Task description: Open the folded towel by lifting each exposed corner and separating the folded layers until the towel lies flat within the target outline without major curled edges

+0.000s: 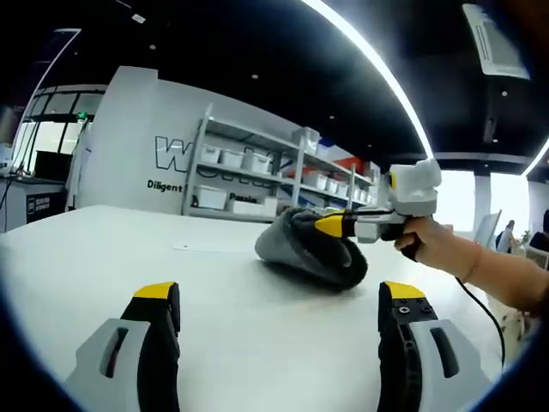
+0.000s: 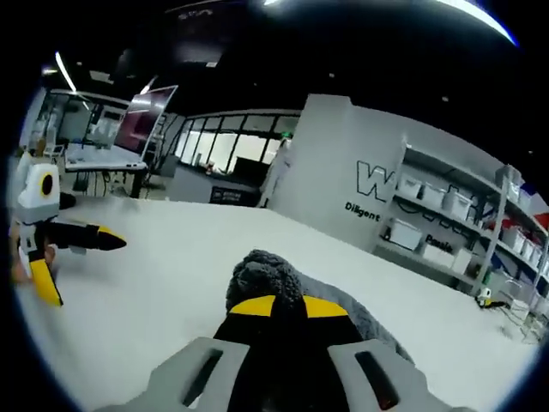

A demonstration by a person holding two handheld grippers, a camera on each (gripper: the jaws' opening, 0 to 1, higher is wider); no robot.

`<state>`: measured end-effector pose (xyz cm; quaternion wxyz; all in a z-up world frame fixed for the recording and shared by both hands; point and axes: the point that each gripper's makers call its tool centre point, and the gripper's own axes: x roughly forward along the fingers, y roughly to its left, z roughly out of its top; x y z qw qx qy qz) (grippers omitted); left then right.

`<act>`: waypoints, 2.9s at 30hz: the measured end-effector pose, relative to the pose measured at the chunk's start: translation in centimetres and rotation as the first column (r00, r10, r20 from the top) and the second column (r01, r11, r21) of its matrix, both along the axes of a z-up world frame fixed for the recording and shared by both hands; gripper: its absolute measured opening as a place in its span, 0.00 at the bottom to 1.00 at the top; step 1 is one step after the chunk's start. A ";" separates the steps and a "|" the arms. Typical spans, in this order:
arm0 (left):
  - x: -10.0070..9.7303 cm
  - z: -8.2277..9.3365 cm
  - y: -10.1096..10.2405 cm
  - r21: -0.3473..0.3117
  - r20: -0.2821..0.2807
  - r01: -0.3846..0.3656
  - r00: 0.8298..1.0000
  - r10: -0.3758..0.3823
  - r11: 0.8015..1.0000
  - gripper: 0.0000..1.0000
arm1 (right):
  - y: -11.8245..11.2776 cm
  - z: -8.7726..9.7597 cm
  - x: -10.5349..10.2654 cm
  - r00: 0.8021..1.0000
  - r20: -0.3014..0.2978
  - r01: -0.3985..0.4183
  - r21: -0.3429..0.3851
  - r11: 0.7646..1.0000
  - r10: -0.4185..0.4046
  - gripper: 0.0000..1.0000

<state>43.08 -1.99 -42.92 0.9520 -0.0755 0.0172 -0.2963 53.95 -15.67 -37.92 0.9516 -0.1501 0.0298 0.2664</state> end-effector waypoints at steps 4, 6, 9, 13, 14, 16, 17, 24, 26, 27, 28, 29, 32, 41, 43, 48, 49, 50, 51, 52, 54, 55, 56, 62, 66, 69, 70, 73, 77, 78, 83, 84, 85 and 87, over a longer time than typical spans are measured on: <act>0.0 0.0 0.1 0.003 -0.001 0.000 1.000 0.000 1.000 0.94 | -1.0 0.8 -0.2 1.000 0.004 0.009 0.057 0.998 -0.010 0.06; 0.1 0.0 0.1 0.003 -0.001 -0.001 1.000 0.001 1.000 0.94 | -1.4 1.1 -0.3 1.000 0.006 0.010 0.064 0.998 -0.010 0.06; 0.1 0.0 0.1 0.003 -0.001 -0.001 1.000 0.001 1.000 0.94 | -2.2 1.5 -0.5 1.000 0.015 0.014 0.073 0.997 -0.015 0.06; 0.1 -0.1 0.2 0.005 -0.002 -0.002 1.000 0.002 1.000 0.94 | -3.0 2.3 -0.7 0.999 0.028 0.014 0.072 0.997 -0.016 0.05; 0.2 -0.1 0.2 0.005 -0.003 -0.002 1.000 0.002 1.000 0.94 | -3.3 2.6 -0.8 0.999 0.030 0.011 0.073 0.997 -0.013 0.05; 0.2 -0.1 0.2 0.007 -0.002 -0.003 1.000 0.003 1.000 0.94 | -3.8 3.1 -0.8 0.999 0.037 0.007 0.081 0.997 -0.010 0.05; 0.2 -0.1 0.2 0.008 -0.003 -0.003 1.000 0.003 1.000 0.94 | -4.0 3.3 -0.9 0.999 0.037 0.007 0.084 0.996 -0.010 0.05; 0.3 -0.1 0.2 0.013 -0.003 0.000 1.000 0.000 1.000 0.94 | -4.4 4.2 -1.9 0.998 0.065 -0.017 0.025 1.000 0.015 0.04; 0.3 -0.1 0.1 0.018 0.000 0.000 1.000 0.000 1.000 0.94 | -4.4 4.4 -2.0 0.997 0.071 -0.032 -0.008 0.999 0.032 0.04; 0.3 -0.1 0.1 0.022 0.000 0.002 1.000 -0.002 1.000 0.94 | -4.3 4.4 -2.2 0.997 0.068 -0.043 -0.026 0.999 0.045 0.04; 0.3 -0.1 0.1 0.025 -0.001 0.003 1.000 -0.003 1.000 0.94 | -4.2 4.5 -2.3 0.996 0.070 -0.050 -0.038 0.998 0.053 0.04; 0.3 -0.1 0.1 0.027 -0.002 0.003 1.000 -0.003 1.000 0.94 | -4.2 4.5 -2.5 0.996 0.073 -0.056 -0.048 0.997 0.060 0.04; 0.4 -0.1 0.1 0.027 -0.002 0.004 1.000 -0.004 1.000 0.94 | -3.7 4.7 -3.2 0.991 0.082 -0.095 -0.104 0.990 0.103 0.04; 0.3 -0.3 -0.5 0.073 0.002 0.015 1.000 -0.015 0.997 0.96 | -0.8 3.9 -6.7 0.959 0.065 -0.245 -0.295 0.923 0.276 0.04; 0.1 -0.2 -0.7 0.078 0.010 0.023 1.000 -0.024 0.997 0.97 | -0.2 3.5 -7.6 0.950 0.067 -0.265 -0.341 0.902 0.304 0.04; 0.0 0.1 -0.8 0.076 0.024 0.034 0.999 -0.036 0.997 0.97 | 0.5 2.9 -9.1 0.942 0.056 -0.290 -0.359 0.887 0.331 0.04; 0.0 0.2 -0.9 0.076 0.026 0.035 0.999 -0.037 0.997 0.97 | 0.6 2.6 -9.3 0.940 0.052 -0.294 -0.376 0.879 0.337 0.04; 0.0 0.2 -0.9 0.076 0.027 0.037 0.999 -0.039 0.996 0.97 | 0.7 2.4 -9.5 0.939 0.048 -0.299 -0.378 0.876 0.340 0.04; -0.1 0.1 -1.0 0.078 0.025 0.040 0.999 -0.042 0.996 0.97 | 0.9 2.0 -9.7 0.937 0.036 -0.308 -0.382 0.871 0.347 0.05; -0.1 0.1 -1.1 0.080 0.026 0.043 0.999 -0.045 0.996 0.97 | 1.0 1.7 -9.9 0.935 0.028 -0.315 -0.386 0.867 0.352 0.05; -0.2 0.2 -1.2 0.084 0.029 0.046 0.998 -0.049 0.995 0.97 | 1.3 0.9 -10.2 0.931 0.007 -0.332 -0.395 0.857 0.364 0.05; -0.2 0.2 -1.2 0.084 0.029 0.048 0.998 -0.051 0.995 0.97 | 1.3 0.7 -10.3 0.931 0.004 -0.334 -0.397 0.855 0.366 0.05; -0.2 0.2 -1.2 0.084 0.029 0.049 0.998 -0.052 0.995 0.97 | 1.5 0.4 -10.5 0.929 -0.003 -0.339 -0.402 0.850 0.369 0.05; -0.2 0.0 -1.2 0.088 0.025 0.048 0.998 -0.051 0.995 0.97 | 2.1 -1.4 -11.5 0.921 -0.034 -0.366 -0.417 0.832 0.388 0.06; -0.2 0.0 -1.2 0.090 0.025 0.048 0.998 -0.050 0.995 0.97 | 2.6 -2.8 -12.1 0.916 -0.055 -0.384 -0.415 0.825 0.399 0.07; -0.2 0.0 -1.2 0.092 0.022 0.047 0.999 -0.050 0.995 0.97 | 2.8 -3.6 -12.3 0.913 -0.060 -0.391 -0.408 0.825 0.403 0.07; -0.2 0.0 -1.2 0.091 0.023 0.048 0.998 -0.050 0.995 0.97 | 3.0 -3.8 -12.3 0.912 -0.060 -0.393 -0.407 0.824 0.405 0.07; -0.2 -0.1 -1.3 0.091 0.022 0.048 0.998 -0.050 0.995 0.96 | 3.2 -4.5 -12.5 0.912 -0.074 -0.398 -0.400 0.826 0.403 0.07; -0.2 -0.1 -1.3 0.088 0.022 0.052 0.998 -0.055 0.995 0.96 | 3.6 -5.8 -13.1 0.908 -0.100 -0.411 -0.411 0.814 0.408 0.08; -0.2 0.0 -1.3 0.089 0.023 0.053 0.998 -0.055 0.995 0.96 | 3.6 -6.1 -13.2 0.907 -0.103 -0.413 -0.414 0.811 0.409 0.08; -0.3 -0.1 -1.3 0.090 0.020 0.051 0.998 -0.053 0.995 0.96 | 3.8 -7.1 -13.6 0.908 -0.100 -0.410 -0.423 0.808 0.408 0.09; -0.3 -0.1 -1.3 0.089 0.021 0.052 0.998 -0.054 0.995 0.96 | 3.8 -7.2 -13.7 0.909 -0.095 -0.406 -0.423 0.810 0.406 0.09; -0.3 -0.1 -1.4 0.087 0.021 0.055 0.998 -0.057 0.995 0.96 | 3.8 -7.3 -13.7 0.910 -0.095 -0.405 -0.421 0.812 0.405 0.10; -0.3 -0.2 -1.4 0.089 0.018 0.055 0.998 -0.057 0.995 0.96 | 3.8 -7.6 -13.7 0.909 -0.099 -0.408 -0.422 0.810 0.406 0.10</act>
